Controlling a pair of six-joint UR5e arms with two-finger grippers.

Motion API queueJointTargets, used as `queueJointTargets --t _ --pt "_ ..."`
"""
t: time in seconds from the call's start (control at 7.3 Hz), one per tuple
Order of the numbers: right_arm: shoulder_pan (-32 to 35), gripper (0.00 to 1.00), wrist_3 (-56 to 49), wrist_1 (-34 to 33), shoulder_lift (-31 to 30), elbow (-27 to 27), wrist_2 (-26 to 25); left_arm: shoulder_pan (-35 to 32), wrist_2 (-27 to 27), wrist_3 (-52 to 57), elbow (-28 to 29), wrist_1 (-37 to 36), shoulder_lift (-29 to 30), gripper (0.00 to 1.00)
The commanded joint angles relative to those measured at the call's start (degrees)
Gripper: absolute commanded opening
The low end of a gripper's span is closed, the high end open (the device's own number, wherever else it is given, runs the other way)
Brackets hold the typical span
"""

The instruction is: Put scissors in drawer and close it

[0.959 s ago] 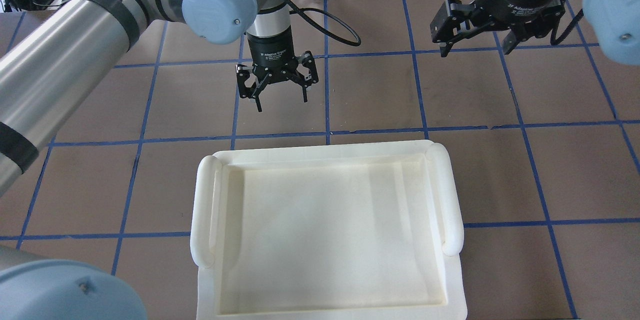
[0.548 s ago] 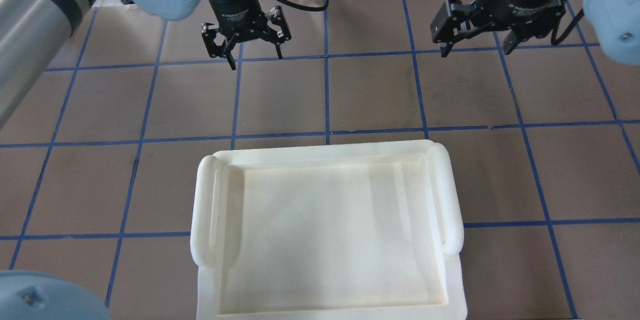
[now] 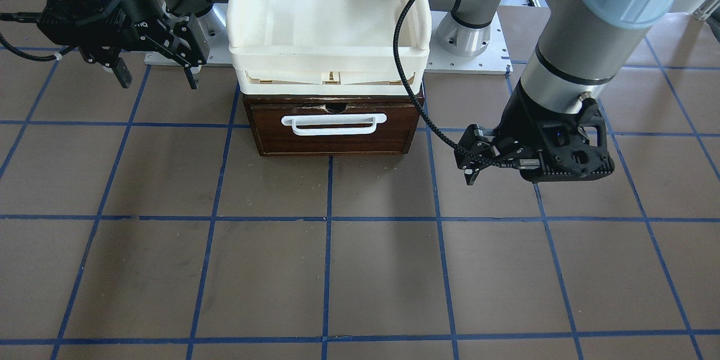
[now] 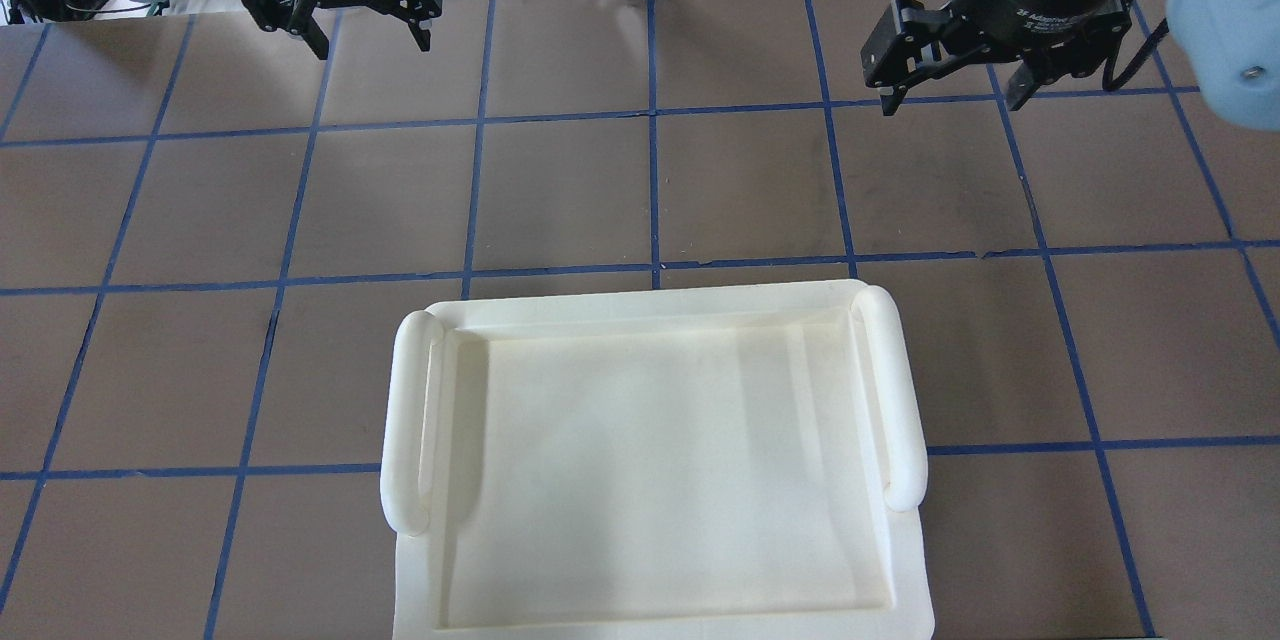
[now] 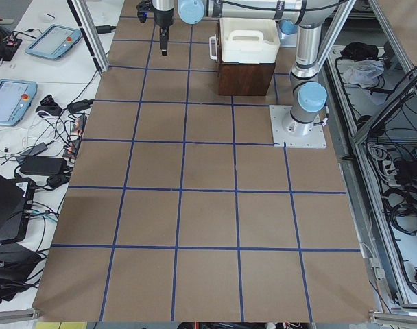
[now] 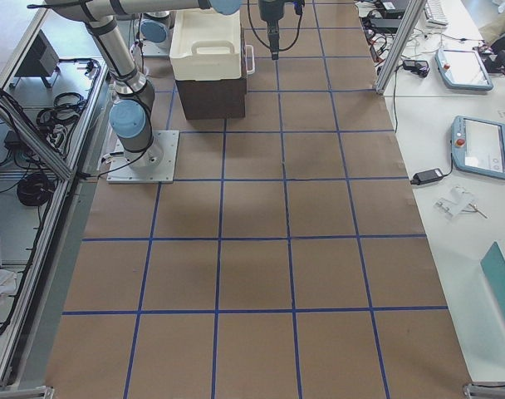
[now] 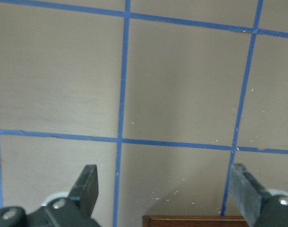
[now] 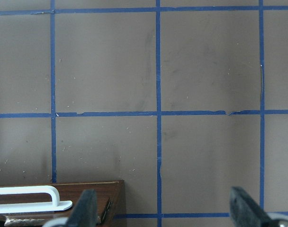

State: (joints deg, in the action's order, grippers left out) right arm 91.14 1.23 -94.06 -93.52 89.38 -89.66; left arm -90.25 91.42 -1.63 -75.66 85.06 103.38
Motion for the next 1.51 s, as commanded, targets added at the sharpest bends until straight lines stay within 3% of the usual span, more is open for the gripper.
queueJointTargets --t 0.0,0.41,0.82,1.37 --pt "0.0 1.0 0.0 -0.1 0.0 0.0 0.0 1.5 0.5 5.7 -4.5 -0.1 -4.0 1.0" --pt "0.0 1.0 0.0 -0.2 0.0 0.1 0.1 1.7 0.4 7.1 -11.2 -1.3 -10.4 1.0" --pt "0.0 1.0 0.0 -0.3 0.0 0.4 0.0 4.8 -2.3 7.4 -13.2 2.2 -12.8 1.0" --pt "0.0 1.0 -0.1 -0.3 0.0 0.4 0.0 4.6 -1.2 6.9 -13.5 2.8 -13.1 1.0"
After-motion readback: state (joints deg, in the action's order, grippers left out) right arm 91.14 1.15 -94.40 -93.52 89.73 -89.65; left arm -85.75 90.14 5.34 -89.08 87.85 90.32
